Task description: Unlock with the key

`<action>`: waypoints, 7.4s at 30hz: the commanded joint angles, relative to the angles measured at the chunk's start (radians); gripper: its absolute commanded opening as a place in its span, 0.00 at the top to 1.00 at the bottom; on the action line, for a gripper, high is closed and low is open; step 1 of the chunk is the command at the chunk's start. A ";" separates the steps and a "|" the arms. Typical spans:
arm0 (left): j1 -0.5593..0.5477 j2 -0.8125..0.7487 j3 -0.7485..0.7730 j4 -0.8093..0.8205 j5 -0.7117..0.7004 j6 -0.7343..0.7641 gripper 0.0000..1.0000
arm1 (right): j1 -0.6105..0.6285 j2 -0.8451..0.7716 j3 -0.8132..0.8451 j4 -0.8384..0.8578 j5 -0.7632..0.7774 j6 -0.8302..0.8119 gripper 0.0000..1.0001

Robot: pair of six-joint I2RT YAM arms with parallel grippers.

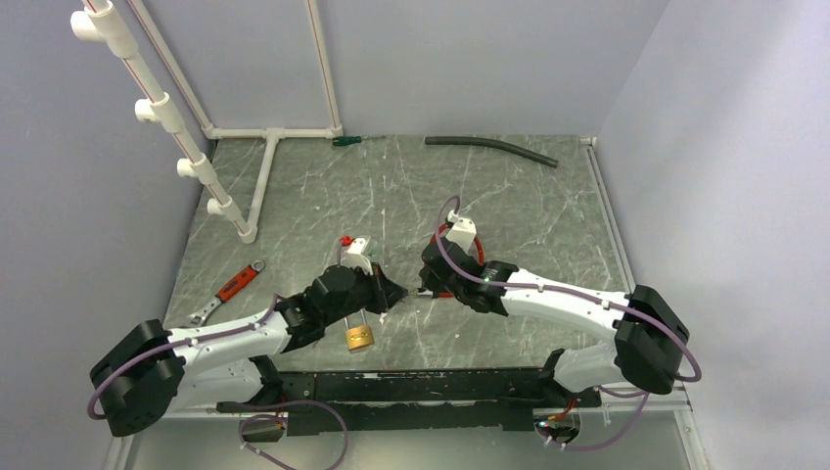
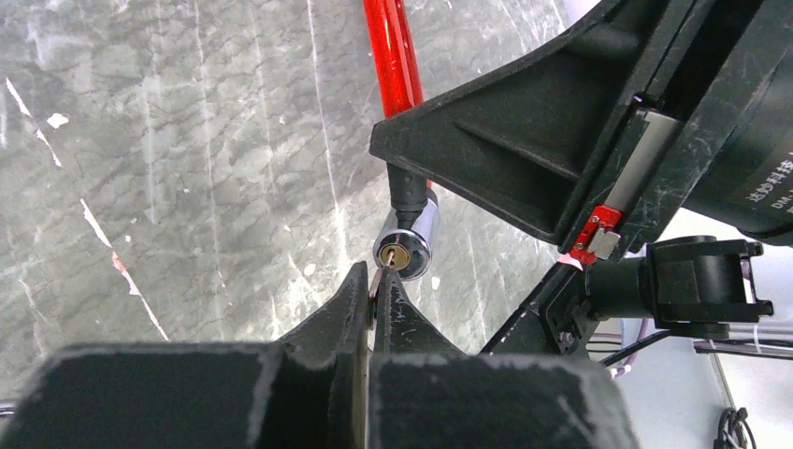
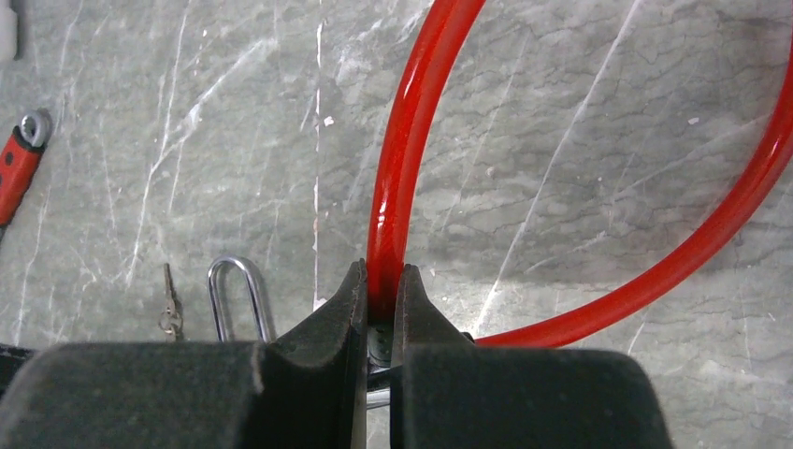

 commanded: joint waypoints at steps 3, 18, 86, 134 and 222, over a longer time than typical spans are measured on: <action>0.001 0.018 -0.005 0.082 0.010 0.022 1.00 | 0.007 0.033 0.125 0.042 0.001 0.086 1.00; 0.014 0.005 0.062 -0.071 -0.042 -0.152 1.00 | 0.010 -0.014 0.103 0.129 0.000 0.081 1.00; 0.059 0.316 0.030 0.214 -0.024 0.031 1.00 | -0.034 -0.163 -0.042 0.140 -0.202 -0.477 0.07; 0.108 0.030 0.007 -0.074 0.043 0.079 1.00 | 0.163 0.310 -0.498 1.326 -0.104 -1.246 0.23; 0.100 -0.398 0.401 -0.555 0.251 0.347 0.25 | -0.145 -0.518 -0.188 0.475 -0.933 -0.714 1.00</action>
